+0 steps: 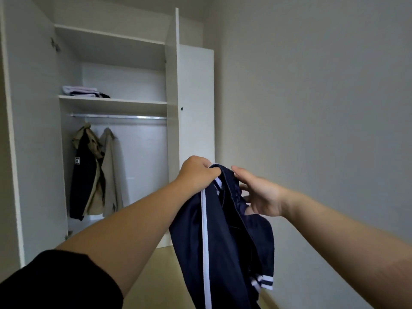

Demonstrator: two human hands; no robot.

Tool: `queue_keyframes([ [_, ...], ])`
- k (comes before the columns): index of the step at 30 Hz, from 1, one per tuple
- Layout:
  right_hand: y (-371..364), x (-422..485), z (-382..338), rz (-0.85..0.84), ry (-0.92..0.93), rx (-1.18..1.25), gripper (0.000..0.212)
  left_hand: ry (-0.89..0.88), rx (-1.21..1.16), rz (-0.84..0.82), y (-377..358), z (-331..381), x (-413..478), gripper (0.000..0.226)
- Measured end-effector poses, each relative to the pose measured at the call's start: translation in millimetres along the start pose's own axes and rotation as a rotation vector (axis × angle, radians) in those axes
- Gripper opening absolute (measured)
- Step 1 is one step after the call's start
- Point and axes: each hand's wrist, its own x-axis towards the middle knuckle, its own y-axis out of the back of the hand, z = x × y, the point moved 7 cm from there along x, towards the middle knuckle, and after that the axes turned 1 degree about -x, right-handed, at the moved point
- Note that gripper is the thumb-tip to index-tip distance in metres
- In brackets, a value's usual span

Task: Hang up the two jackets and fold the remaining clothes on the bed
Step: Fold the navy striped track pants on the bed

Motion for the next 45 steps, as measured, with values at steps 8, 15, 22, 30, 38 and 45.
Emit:
queue_keyframes([
  [8, -19, -3, -33, 0.189, 0.29, -0.682, 0.018, 0.099, -0.11, 0.115, 43, 16, 5, 0.022],
  [15, -16, 17, -69, 0.341, 0.363, -0.352, 0.03, 0.064, 0.224, -0.166, 64, -7, 4, 0.025],
  [22, -37, 34, -117, 0.386, 0.428, -0.279, 0.02, 0.178, -0.203, -0.333, 62, -17, -5, 0.006],
  [30, -44, 44, -144, 0.449, 0.563, -0.606, 0.017, 0.221, -0.121, -0.256, 73, -14, 11, 0.012],
  [38, -30, 48, -122, 0.54, 0.455, -1.106, 0.026, 0.05, 0.584, 0.101, 106, -15, 36, 0.015],
  [45, 29, 42, -107, 0.647, 0.297, -0.971, 0.025, -0.004, 0.964, 0.077, 127, -44, 25, 0.028],
])
